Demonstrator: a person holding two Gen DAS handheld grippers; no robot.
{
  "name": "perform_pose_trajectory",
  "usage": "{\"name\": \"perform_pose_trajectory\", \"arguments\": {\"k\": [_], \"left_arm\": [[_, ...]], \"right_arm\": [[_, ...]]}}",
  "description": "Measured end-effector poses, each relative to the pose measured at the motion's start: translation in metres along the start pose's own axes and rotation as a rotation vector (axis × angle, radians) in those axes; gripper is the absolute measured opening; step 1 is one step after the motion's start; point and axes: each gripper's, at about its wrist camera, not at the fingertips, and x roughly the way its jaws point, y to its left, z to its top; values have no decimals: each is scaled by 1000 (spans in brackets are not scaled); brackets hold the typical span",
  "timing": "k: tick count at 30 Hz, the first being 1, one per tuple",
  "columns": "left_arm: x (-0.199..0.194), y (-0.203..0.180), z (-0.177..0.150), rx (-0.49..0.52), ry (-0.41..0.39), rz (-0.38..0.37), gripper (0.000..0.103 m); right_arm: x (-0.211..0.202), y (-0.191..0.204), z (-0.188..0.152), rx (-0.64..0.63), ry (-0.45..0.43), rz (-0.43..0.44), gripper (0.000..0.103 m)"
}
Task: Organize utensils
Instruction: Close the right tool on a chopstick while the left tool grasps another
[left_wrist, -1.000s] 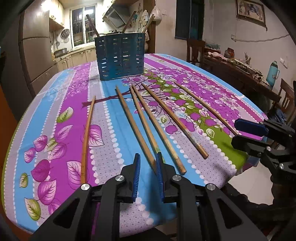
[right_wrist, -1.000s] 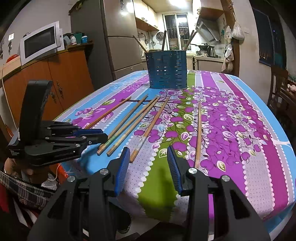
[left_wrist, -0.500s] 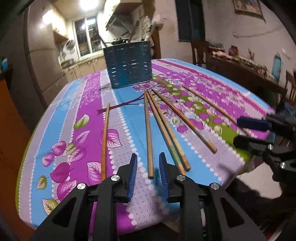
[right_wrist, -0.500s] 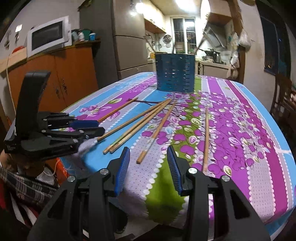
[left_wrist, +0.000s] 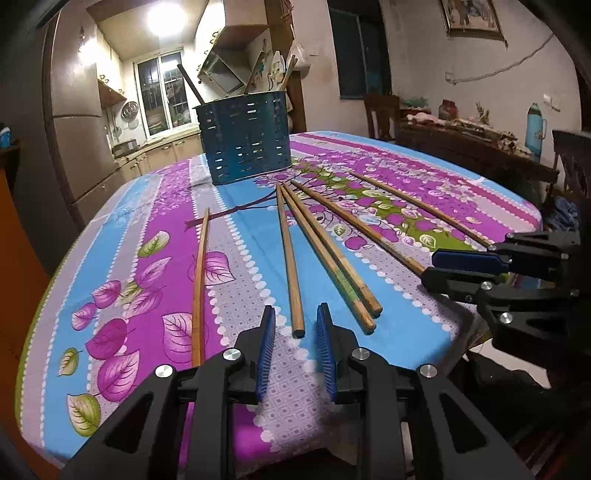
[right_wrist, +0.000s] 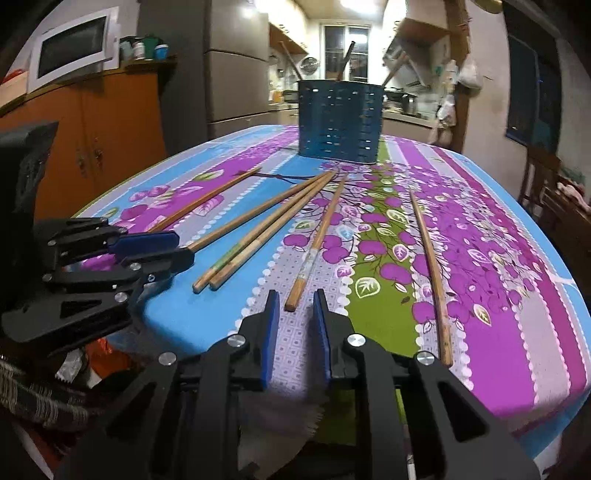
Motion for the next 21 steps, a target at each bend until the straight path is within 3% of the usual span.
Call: {"name": "perform_pose_trajectory", "arguments": {"k": [9,21], "left_arm": [[1,9,-8,-46,-70,-55,18],[2,8,-11,-30,-104,-61,18]], "right_arm": [[2,9,-2,79,-14,-64,12],[7,8,0,131,-40,-97,9]]}}
